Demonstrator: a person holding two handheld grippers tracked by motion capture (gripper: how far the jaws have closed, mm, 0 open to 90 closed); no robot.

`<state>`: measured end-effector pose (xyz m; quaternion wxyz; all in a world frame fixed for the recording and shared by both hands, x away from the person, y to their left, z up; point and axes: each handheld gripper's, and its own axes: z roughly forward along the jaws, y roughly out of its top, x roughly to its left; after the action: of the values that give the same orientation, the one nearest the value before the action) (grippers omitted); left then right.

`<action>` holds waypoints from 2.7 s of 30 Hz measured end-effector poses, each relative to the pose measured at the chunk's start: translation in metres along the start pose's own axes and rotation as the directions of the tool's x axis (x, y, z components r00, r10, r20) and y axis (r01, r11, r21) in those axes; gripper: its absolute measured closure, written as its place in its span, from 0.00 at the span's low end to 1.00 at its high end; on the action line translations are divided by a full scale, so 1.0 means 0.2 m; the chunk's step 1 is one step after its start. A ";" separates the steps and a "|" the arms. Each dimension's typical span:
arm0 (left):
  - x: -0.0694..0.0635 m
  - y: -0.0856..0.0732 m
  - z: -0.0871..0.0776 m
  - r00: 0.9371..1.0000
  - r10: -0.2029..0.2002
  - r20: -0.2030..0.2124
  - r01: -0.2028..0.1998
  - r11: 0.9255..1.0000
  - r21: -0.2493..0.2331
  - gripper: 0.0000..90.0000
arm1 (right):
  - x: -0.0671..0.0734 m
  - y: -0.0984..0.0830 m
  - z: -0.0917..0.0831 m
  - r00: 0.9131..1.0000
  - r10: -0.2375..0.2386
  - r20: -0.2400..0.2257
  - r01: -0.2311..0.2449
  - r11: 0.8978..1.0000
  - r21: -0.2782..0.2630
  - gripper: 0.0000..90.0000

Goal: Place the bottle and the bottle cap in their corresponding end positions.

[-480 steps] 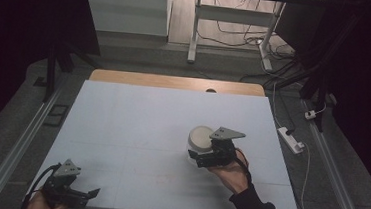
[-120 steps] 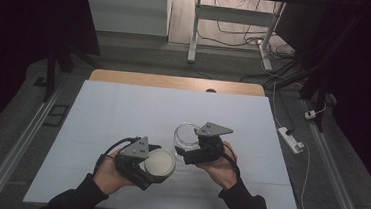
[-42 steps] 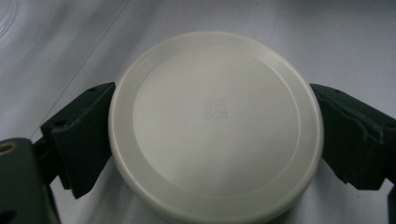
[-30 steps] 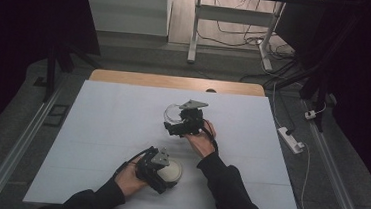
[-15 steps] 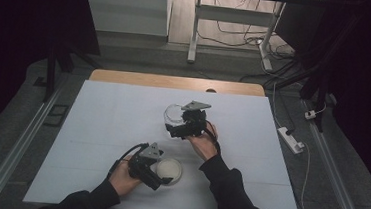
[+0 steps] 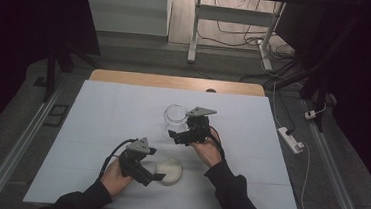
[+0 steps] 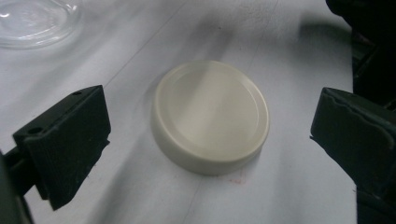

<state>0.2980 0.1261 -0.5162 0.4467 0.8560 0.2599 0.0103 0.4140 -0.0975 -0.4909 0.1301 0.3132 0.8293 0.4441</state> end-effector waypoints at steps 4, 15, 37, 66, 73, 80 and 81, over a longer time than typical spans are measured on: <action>0.00 -0.01 -0.04 1.000 0.008 -0.020 -0.008 1.000 0.005 0.00 | 0.01 -0.01 -0.02 1.000 0.002 -0.010 -0.002 1.000 0.005 0.00; -0.02 -0.07 -0.13 0.999 -0.003 -0.032 0.003 1.000 -0.004 0.00 | 0.07 -0.03 -0.09 0.998 -0.048 -0.035 0.049 0.998 0.026 0.00; -0.05 -0.20 -0.30 0.993 -0.050 -0.108 0.050 0.999 -0.007 0.00 | 0.14 -0.13 -0.31 0.998 -0.041 -0.053 0.042 0.999 0.013 0.00; -0.10 -0.44 -0.59 0.956 -0.189 -0.224 0.177 0.981 -0.074 0.00 | 0.14 -0.40 -0.62 0.999 -0.047 0.020 0.046 0.999 0.022 0.00; -0.11 -0.49 -0.64 0.948 -0.211 -0.240 0.195 0.977 -0.088 0.00 | 0.12 -0.47 -0.73 0.998 -0.015 0.068 0.014 1.000 0.024 0.00; -0.12 -0.53 -0.68 0.936 -0.237 -0.261 0.217 0.971 -0.102 0.00 | 0.09 -0.56 -0.83 0.990 0.005 0.139 -0.009 0.999 0.032 0.00; -0.12 -0.54 -0.68 0.933 -0.244 -0.264 0.224 0.969 -0.105 0.00 | 0.09 -0.57 -0.85 0.989 0.015 0.148 -0.020 0.999 0.029 0.00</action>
<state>0.1963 0.2689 -0.5114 0.4351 0.7923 0.4191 0.0853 0.2702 -0.2447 -0.4867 0.1826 0.3544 0.8212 0.4084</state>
